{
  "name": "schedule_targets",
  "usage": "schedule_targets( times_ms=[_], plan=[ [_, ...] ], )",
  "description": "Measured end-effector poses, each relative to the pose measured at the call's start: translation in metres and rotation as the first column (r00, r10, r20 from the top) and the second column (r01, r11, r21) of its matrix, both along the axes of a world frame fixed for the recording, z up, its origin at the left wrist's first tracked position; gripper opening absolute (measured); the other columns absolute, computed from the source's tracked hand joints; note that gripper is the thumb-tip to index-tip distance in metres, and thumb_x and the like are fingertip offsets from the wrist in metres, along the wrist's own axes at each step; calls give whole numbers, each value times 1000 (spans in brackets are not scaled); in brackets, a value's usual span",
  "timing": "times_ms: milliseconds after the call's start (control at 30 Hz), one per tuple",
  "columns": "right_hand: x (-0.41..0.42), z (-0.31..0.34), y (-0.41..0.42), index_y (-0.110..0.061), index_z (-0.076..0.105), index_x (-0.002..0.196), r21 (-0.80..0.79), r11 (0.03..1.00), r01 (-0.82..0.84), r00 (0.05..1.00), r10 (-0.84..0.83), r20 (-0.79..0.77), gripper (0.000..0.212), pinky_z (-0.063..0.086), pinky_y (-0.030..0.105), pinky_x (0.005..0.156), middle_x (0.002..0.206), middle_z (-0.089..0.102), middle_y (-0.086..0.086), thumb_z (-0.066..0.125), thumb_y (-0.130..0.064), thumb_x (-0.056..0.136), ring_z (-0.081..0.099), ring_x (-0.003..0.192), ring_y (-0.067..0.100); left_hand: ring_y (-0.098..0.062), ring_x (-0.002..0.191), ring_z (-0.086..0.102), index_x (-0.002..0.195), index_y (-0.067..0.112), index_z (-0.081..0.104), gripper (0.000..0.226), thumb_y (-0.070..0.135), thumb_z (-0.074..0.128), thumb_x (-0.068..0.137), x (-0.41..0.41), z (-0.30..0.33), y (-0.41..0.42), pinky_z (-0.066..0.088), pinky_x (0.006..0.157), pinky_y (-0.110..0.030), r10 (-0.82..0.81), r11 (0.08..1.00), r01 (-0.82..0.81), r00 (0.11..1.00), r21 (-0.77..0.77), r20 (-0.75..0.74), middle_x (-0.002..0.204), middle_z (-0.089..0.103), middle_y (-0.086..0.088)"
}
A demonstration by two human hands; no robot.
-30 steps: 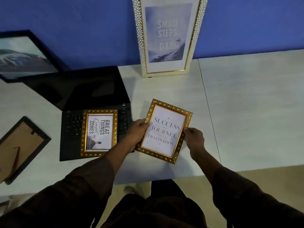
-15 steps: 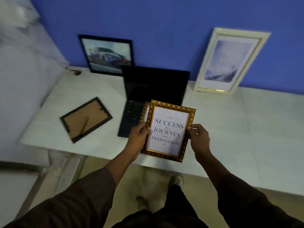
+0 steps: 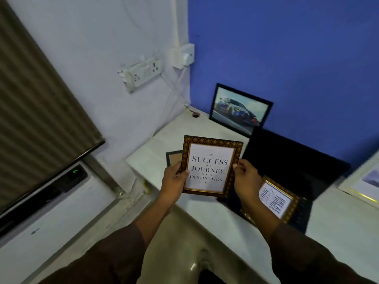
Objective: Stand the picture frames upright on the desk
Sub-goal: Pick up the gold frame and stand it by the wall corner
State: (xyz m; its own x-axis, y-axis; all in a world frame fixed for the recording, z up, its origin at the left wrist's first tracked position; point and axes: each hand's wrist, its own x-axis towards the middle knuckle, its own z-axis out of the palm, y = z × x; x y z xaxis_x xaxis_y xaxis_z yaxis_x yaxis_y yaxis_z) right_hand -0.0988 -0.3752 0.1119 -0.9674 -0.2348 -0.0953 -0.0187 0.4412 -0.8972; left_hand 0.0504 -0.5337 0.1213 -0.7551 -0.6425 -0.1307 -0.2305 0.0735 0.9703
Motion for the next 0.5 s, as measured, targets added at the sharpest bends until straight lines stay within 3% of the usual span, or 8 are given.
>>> schedule_targets(
  times_ms=[67, 133, 267, 367, 500],
  plan=[
    [-6, 0, -31, -20, 67, 123, -13, 998, -69, 997, 68, -27, 26, 59, 38, 85, 113, 73, 4, 53, -21, 102, 69, 100, 23, -7, 105, 70, 125, 25, 70, 36, 14, 53, 95, -1, -3, -20, 55, 92, -29, 48, 999, -48, 999, -1, -14, 114, 76, 8],
    [-14, -1, -59, -20, 67, 126, 10, 990, -144, 988, 144, -52, 28, 57, 44, 94, 120, 71, 7, 54, -20, 101, 68, 106, 25, -6, 104, 70, 125, 22, 70, 37, 7, 52, 96, -3, -6, -39, 56, 91, -26, 108, 994, -108, 994, -4, -23, 113, 76, 8],
    [-34, 2, -104, -21, 68, 124, 33, 964, -265, 962, 266, -59, 29, 51, 37, 93, 117, 70, 9, 54, -16, 99, 66, 108, 27, -9, 112, 67, 127, 22, 68, 40, 5, 51, 95, -10, -7, -70, 55, 92, -26, 184, 983, -184, 983, -17, -12, 118, 74, 8],
    [-54, 7, -142, -20, 65, 130, 46, 933, -356, 931, 359, -61, 32, 49, 35, 94, 122, 67, 11, 54, -16, 100, 64, 113, 28, -5, 113, 65, 129, 24, 66, 40, 6, 52, 95, -19, -6, -94, 51, 84, -10, 223, 974, -223, 975, -33, -16, 121, 73, 9],
    [-72, 2, -188, -19, 61, 136, 50, 897, -440, 895, 442, -50, 35, 46, 26, 90, 130, 65, 9, 55, -20, 101, 62, 120, 26, 1, 117, 61, 134, 26, 63, 38, 17, 54, 98, -28, -10, -126, 45, 81, -6, 272, 962, -272, 961, -1, 45, 126, 69, 11]
  ],
)
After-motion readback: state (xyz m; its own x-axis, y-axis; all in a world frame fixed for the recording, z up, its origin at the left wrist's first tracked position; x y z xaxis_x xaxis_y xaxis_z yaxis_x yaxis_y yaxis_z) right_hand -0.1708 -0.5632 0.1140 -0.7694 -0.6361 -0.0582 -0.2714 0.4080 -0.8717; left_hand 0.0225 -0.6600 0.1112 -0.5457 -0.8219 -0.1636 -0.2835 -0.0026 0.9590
